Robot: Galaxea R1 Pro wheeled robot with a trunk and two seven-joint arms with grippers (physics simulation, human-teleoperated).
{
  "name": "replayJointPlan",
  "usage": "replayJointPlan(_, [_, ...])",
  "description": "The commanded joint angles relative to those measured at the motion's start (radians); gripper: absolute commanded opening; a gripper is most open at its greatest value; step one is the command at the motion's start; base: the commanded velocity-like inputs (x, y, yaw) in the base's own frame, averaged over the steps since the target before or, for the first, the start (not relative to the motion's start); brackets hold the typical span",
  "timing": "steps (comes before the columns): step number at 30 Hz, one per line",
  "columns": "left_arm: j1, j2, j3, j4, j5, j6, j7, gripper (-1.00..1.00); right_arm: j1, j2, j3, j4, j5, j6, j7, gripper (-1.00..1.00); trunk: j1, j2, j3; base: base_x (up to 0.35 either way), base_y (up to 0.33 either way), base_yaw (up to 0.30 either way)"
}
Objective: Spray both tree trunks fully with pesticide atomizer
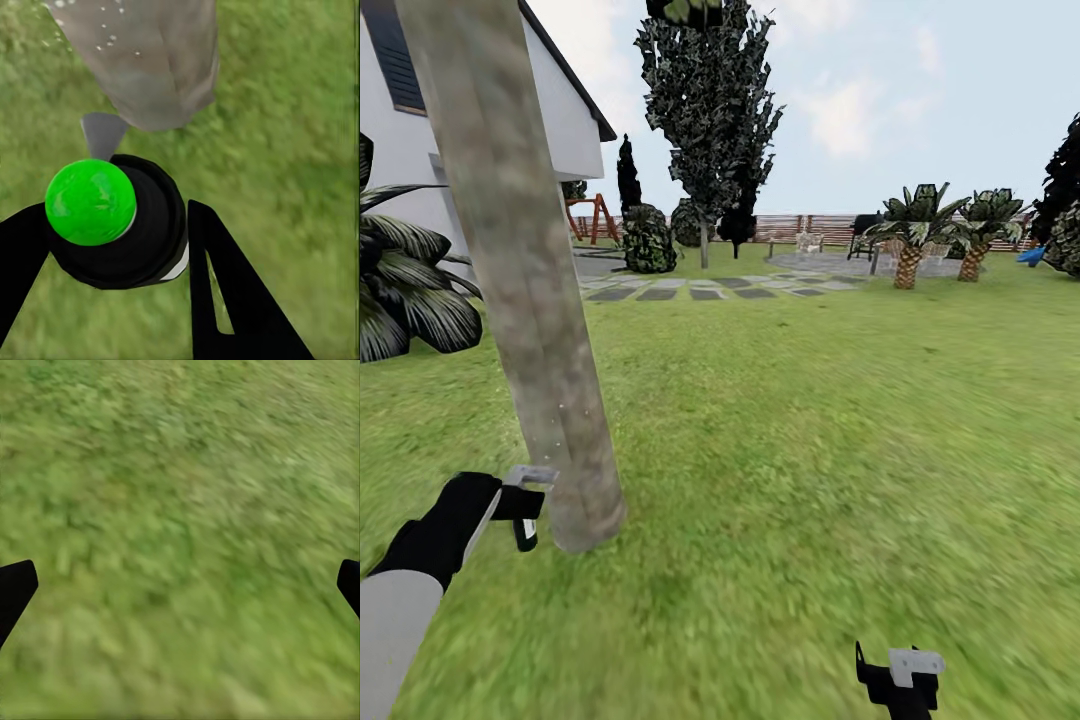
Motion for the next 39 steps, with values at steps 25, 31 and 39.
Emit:
replayJointPlan(25, [-0.076, 0.064, -0.017, -0.081, -0.002, 0.107, -0.011, -1.00, 0.000, 0.001, 0.000, 0.000, 0.000, -0.001, 0.000, 1.00, 0.000, 0.000, 0.000, 0.000, 0.000, 0.000])
replayJointPlan(31, [-0.085, 0.059, -0.049, -0.116, 0.002, 0.147, -0.021, -1.00, 0.000, 0.001, 0.000, 0.000, 0.000, -0.001, 0.000, 1.00, 0.000, 0.000, 0.000, 0.140, 0.000, 0.000])
replayJointPlan(39, [-0.084, 0.123, -0.039, -0.122, -0.003, 0.185, -0.024, -1.00, 0.000, 0.001, 0.000, 0.000, 0.000, -0.001, 0.000, 1.00, 0.000, 0.000, 0.000, 0.082, 0.000, 0.000])
